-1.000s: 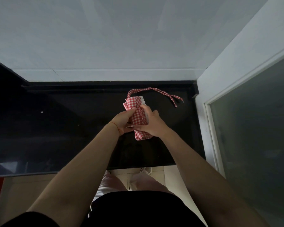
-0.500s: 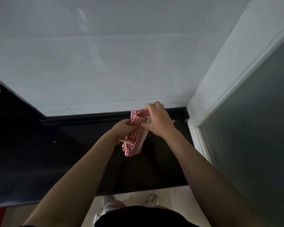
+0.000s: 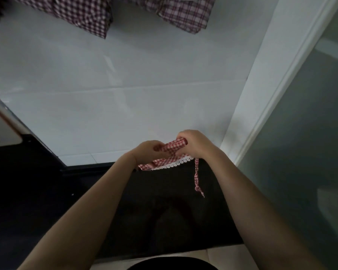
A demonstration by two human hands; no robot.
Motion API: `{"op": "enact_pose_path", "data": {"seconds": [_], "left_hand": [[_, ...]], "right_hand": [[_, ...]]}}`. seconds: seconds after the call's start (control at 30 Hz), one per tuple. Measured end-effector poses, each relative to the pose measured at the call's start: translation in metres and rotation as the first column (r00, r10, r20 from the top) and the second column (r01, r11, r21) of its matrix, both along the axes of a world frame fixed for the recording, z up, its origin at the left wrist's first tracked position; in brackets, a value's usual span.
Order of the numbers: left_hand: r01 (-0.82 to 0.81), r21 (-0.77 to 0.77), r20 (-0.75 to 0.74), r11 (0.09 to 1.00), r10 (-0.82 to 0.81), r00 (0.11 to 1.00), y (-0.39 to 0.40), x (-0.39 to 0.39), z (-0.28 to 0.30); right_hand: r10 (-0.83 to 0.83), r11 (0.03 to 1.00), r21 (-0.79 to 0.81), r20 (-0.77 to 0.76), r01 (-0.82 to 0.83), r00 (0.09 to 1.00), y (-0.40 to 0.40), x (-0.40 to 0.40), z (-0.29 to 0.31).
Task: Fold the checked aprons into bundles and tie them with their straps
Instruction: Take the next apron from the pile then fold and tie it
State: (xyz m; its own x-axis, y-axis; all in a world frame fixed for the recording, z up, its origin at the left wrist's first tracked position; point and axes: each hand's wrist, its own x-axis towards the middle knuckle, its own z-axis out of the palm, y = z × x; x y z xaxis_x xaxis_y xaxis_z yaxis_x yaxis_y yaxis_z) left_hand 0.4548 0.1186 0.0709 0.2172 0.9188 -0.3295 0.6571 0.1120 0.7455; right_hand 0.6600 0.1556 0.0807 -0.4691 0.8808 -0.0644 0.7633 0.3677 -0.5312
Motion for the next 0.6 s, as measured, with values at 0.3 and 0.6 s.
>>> {"op": "enact_pose_path", "data": {"seconds": [0.3, 0.6], "left_hand": [[-0.058, 0.16, -0.164, 0.985, 0.084, 0.983, 0.014, -0.001, 0.011], [0.035, 0.247, -0.515, 0.968, 0.101, 0.851, 0.026, 0.003, 0.02]], "right_hand": [[-0.216, 0.972, -0.153, -0.261, 0.18, 0.941, -0.003, 0.016, 0.009], [-0.262, 0.954, -0.186, -0.15, 0.233, 0.953, 0.003, 0.034, 0.014]]}}
